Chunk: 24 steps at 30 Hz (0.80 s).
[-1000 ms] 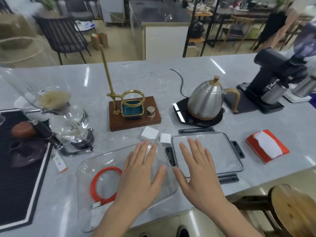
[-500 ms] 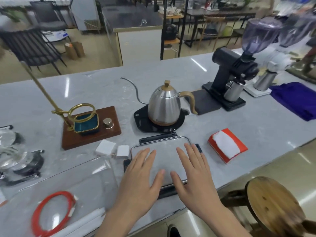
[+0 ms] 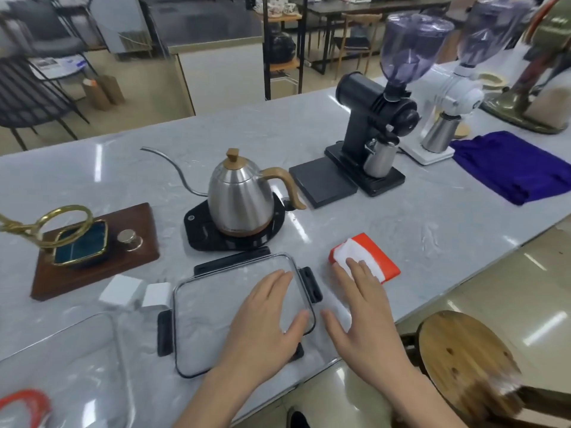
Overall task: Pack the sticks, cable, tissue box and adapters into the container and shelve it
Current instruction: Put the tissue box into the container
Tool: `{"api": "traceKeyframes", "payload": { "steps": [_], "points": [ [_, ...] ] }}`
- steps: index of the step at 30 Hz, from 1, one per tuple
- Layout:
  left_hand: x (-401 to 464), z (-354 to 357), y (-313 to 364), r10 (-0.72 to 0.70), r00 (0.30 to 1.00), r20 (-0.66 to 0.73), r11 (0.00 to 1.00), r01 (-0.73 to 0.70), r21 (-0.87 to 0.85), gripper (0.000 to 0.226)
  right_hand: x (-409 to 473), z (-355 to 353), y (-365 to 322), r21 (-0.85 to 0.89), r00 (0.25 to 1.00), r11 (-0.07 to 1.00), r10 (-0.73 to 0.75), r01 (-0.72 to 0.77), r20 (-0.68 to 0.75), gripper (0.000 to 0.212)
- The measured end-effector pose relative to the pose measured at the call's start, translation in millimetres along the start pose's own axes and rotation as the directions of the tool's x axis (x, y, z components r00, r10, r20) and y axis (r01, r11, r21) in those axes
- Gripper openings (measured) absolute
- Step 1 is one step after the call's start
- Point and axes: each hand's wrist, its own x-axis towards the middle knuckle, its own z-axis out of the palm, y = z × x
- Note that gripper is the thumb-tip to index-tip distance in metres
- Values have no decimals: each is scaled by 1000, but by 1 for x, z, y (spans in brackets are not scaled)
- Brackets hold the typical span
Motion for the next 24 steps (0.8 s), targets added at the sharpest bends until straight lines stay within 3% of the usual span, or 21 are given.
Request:
{"api": "traceKeyframes", "payload": {
  "steps": [11, 17, 24],
  "points": [
    [56, 53, 31, 45, 994, 98, 999, -42, -32, 87, 25, -28, 72, 30, 986, 985, 167, -168, 22, 77],
    [79, 71, 41, 3, 980, 201, 1000, -2, -2, 115, 37, -30, 99, 27, 966, 970, 237, -241, 99, 91],
    [91, 86, 47, -13, 976, 218, 1000, 12, 5, 130, 42, -30, 121, 121, 961, 960, 236, -253, 142, 77]
  ]
}}
